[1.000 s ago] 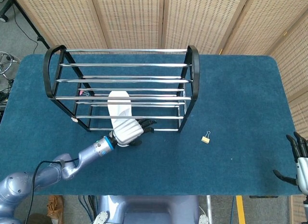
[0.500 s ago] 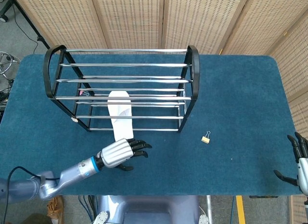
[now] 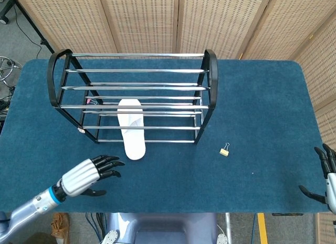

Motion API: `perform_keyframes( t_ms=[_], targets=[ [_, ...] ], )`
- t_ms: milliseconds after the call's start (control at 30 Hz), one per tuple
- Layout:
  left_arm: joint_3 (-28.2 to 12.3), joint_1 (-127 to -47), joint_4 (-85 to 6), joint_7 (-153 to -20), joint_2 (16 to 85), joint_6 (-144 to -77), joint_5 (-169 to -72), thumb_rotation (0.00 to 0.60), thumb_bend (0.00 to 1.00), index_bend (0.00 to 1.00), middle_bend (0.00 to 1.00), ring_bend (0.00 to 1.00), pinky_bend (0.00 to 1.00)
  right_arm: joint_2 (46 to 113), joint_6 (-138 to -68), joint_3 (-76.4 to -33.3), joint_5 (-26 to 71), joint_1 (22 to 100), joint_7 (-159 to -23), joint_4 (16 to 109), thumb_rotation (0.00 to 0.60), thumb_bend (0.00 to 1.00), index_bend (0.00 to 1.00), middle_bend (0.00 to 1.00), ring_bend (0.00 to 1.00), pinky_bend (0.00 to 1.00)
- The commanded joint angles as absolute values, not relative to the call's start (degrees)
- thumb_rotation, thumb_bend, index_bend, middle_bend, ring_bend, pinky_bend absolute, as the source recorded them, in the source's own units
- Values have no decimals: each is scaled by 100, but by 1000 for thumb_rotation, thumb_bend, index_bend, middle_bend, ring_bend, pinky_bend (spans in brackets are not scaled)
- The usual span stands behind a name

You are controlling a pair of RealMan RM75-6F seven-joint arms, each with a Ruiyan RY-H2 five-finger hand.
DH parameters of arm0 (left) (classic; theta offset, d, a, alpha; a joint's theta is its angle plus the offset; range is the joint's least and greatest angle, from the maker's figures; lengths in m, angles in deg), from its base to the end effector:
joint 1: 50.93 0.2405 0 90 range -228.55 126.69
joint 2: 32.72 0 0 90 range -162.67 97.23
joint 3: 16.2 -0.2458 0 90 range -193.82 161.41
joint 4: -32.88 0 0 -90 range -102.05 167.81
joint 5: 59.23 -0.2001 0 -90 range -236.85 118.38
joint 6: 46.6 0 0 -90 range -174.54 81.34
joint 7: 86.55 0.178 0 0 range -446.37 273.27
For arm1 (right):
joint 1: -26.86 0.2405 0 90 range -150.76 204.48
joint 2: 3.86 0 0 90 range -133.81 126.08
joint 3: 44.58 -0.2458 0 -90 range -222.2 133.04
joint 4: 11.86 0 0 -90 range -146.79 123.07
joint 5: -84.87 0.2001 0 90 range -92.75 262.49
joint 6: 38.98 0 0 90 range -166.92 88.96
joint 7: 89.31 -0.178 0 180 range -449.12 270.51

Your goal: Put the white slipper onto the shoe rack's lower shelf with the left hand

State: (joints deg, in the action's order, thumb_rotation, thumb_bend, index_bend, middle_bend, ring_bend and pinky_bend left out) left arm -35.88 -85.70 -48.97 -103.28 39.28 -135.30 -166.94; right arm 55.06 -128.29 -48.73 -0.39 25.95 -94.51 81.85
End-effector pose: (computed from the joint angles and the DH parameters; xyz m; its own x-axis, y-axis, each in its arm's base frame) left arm -0.1867 0.2379 0.0667 0.3729 0.2693 0.8879 0.6771 -0.7332 -0.0619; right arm -0.3127 -0.1866 0.2060 0.3766 0.0611 0.9244 -0.9246 0.0867 0.3709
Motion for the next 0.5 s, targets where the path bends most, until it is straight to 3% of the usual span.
perform_keyframes(
  t_ms=[33, 133, 267, 367, 500],
  targets=[
    [-3700, -7972, -4980, -10246, 3502, -13801, -16167, 600, 125, 347, 155, 37, 63, 5487, -12867, -4873, -62, 2578, -9480, 8197, 600, 0, 0, 0, 0, 0],
    [-3548, -7563, -5020, -10409, 3345, -14066, -15747, 600, 124, 333, 105, 8, 2, 5467, -12910, -4873, -91, 2561, -9508, 8204, 600, 0, 0, 0, 0, 0],
    [-3371, -7140, -5152, -10355, 3123, -14230, -15335, 600, 114, 181, 9, 0, 0, 5452, -12944, -4860, -139, 2548, -9497, 8219, 600, 0, 0, 0, 0, 0],
    [-3331, -6888, -5394, -10129, 2945, -14280, -15201, 600, 97, 51, 0, 0, 0, 5435, -12971, -4849, -179, 2539, -9470, 8239, 600, 0, 0, 0, 0, 0],
    [-3069, -6614, -5801, -9596, 2826, -14234, -14668, 600, 40, 0, 0, 0, 0, 5426, -13020, -4840, -229, 2524, -9450, 8251, 600, 0, 0, 0, 0, 0]
  ],
)
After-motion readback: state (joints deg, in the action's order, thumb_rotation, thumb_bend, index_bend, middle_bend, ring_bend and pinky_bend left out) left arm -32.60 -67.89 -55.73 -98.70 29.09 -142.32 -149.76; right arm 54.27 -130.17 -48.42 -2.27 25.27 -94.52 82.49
